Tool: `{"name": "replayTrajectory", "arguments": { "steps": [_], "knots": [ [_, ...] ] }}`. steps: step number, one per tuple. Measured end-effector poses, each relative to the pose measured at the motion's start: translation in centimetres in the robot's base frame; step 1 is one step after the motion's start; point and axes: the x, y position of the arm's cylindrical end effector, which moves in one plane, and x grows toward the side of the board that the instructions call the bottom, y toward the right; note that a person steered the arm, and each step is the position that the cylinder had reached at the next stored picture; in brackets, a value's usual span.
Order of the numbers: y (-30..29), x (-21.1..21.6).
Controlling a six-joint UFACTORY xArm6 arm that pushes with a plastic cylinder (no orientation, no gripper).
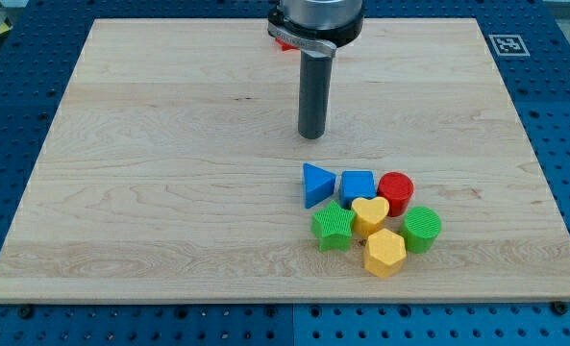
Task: Slide the yellow hexagon slightly right
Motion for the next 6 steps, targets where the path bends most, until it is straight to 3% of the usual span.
{"name": "replayTrajectory", "arguments": {
  "steps": [2, 3, 4, 5, 6],
  "knots": [
    [-2.4, -0.6],
    [-9.7, 3.9],
    [-10.0, 8.1],
    [-5.4, 12.2],
    [-4.8, 13.2]
  ]
}}
